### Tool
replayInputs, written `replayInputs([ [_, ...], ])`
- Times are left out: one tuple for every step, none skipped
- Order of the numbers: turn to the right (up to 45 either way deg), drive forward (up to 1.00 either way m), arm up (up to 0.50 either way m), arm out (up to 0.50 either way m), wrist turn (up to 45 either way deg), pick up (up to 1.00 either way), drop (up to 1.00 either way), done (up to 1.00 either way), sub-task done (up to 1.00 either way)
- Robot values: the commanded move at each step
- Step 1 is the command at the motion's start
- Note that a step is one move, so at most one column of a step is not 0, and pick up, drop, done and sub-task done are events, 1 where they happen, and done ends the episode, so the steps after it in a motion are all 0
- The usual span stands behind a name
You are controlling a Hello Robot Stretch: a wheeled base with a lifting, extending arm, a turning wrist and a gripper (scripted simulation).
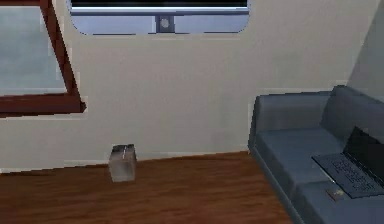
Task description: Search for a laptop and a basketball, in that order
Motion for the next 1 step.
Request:
replayInputs([
  [0.0,0.05,0.0,0.0,0.0,0.0,0.0,0.0,0.0],
])
